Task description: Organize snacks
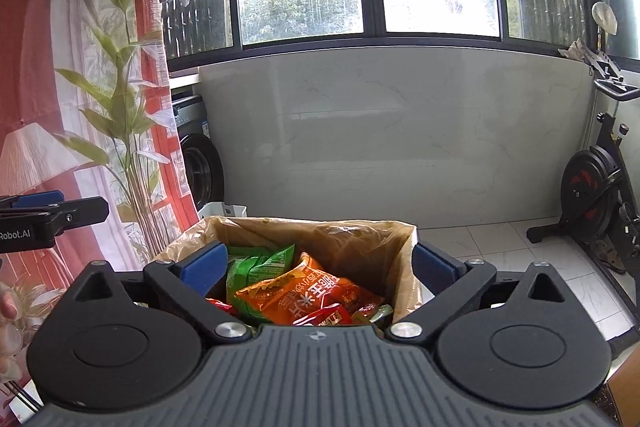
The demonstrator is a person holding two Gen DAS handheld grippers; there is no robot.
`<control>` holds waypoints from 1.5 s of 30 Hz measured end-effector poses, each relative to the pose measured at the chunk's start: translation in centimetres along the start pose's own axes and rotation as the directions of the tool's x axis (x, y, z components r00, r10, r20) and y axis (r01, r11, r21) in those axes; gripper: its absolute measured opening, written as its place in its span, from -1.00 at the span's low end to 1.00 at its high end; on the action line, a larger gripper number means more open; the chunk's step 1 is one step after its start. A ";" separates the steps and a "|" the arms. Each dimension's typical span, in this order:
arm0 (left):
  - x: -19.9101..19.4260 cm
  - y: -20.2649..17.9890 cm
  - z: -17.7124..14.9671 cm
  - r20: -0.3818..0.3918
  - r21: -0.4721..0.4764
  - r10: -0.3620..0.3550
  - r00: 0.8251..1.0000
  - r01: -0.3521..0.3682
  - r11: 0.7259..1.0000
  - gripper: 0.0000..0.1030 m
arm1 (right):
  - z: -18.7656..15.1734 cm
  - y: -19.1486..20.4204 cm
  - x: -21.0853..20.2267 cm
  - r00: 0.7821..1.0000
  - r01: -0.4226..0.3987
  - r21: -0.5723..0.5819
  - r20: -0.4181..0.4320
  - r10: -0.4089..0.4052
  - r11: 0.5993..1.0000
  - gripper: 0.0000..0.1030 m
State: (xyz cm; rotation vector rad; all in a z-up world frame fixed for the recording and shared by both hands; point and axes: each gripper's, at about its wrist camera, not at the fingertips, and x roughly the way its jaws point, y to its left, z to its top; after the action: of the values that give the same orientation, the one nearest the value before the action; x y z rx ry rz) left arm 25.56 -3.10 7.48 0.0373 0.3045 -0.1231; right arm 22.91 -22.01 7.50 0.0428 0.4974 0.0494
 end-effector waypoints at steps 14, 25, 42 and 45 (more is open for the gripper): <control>-5.0 -0.5 -0.7 0.002 -0.010 0.058 0.998 -0.058 0.998 0.89 | -1.0 -0.1 -5.2 0.999 0.010 0.051 0.037 -0.012 0.999 0.99; -6.9 -0.5 -0.3 0.017 -0.008 0.083 0.996 -0.083 0.997 0.89 | -1.8 -0.4 -6.6 0.999 0.016 0.075 0.042 -0.019 0.997 0.99; -6.6 -0.4 -0.6 -0.005 -0.009 0.074 0.997 -0.074 0.997 0.89 | -1.9 -0.2 -6.7 0.999 0.026 0.068 0.044 -0.029 0.997 0.99; -6.6 -0.4 -0.7 -0.008 -0.013 0.074 0.997 -0.074 0.997 0.89 | -2.0 -0.1 -6.7 0.999 0.026 0.067 0.044 -0.029 0.997 0.99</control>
State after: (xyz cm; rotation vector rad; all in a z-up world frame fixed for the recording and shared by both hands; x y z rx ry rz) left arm 19.07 -2.67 8.82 0.0362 0.3106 -0.0479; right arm 16.14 -22.44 8.94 0.1023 0.4542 0.0046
